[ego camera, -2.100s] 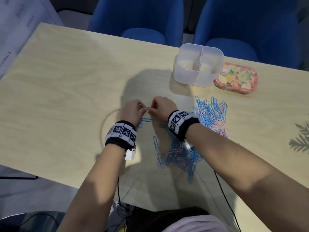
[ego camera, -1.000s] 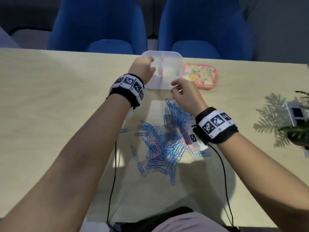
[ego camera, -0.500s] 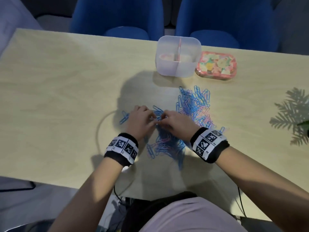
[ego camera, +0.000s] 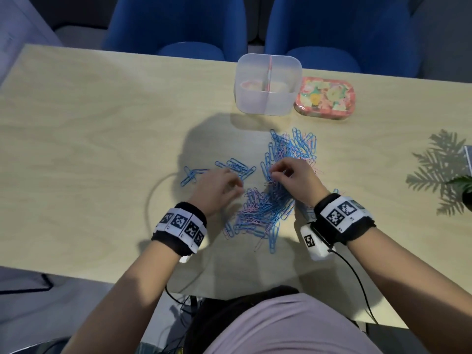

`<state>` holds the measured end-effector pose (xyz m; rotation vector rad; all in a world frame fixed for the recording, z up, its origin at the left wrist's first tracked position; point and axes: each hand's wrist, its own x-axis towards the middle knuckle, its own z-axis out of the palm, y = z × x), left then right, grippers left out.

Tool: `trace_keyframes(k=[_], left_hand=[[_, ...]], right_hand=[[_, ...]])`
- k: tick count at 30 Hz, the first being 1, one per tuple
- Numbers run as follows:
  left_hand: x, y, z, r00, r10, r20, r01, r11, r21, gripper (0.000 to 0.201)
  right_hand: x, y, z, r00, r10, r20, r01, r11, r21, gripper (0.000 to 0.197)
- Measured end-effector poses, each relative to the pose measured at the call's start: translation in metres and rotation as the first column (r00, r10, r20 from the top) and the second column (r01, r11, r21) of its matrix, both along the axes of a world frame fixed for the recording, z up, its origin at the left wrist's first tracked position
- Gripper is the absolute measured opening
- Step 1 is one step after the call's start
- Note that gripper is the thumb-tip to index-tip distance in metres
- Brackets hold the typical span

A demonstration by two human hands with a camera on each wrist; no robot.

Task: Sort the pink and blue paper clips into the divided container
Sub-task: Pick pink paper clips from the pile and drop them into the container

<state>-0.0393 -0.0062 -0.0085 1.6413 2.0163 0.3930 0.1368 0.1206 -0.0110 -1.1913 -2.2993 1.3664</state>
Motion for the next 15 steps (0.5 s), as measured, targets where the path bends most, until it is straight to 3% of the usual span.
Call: trace_keyframes(k=[3,5,7,8,9,11,13,15], left_hand=[[0.018,-0.005,-0.005,0.993,-0.112,-0.046,0.105,0.985,-0.134,0.035],[0.025,-0.007,-0.012,0.986,-0.138,-0.099,0.117,0.974,-0.194,0.031],[0.026,-0.009,-0.017,0.994,-0.096,-0.058,0.084,0.980,-0.182,0.023],[0.026,-0.011,-0.017,0.998,-0.054,-0.009,0.052,0.984,-0.169,0.019],[0.025,-0.012,-0.016,0.998,-0.001,0.062,0.011,0.986,-0.165,0.016],[0.021,-0.014,-0.012,0.971,0.108,0.212,-0.073,0.983,-0.168,0.014],[0.016,-0.017,-0.007,0.942,0.164,0.292,-0.119,0.979,-0.166,0.014],[0.012,-0.019,-0.005,0.929,0.167,0.331,-0.121,0.980,-0.155,0.011]], right_hand=[[-0.004,-0.003,0.007,0.984,-0.151,-0.097,0.113,0.942,-0.315,0.020],[-0.008,-0.007,0.013,0.946,-0.302,-0.114,0.181,0.788,-0.589,0.029],[-0.013,-0.011,0.017,0.923,-0.381,-0.056,0.240,0.682,-0.691,0.025],[-0.015,-0.014,0.016,0.926,-0.377,-0.013,0.274,0.694,-0.666,0.023],[-0.017,-0.018,0.013,0.945,-0.326,0.036,0.287,0.766,-0.575,0.025],[-0.019,-0.025,0.002,0.980,-0.089,0.178,0.132,0.959,-0.251,0.030],[-0.021,-0.036,-0.006,0.922,0.079,0.378,-0.082,0.997,-0.008,0.030],[-0.022,-0.042,-0.008,0.885,0.102,0.455,-0.165,0.981,0.102,0.025]])
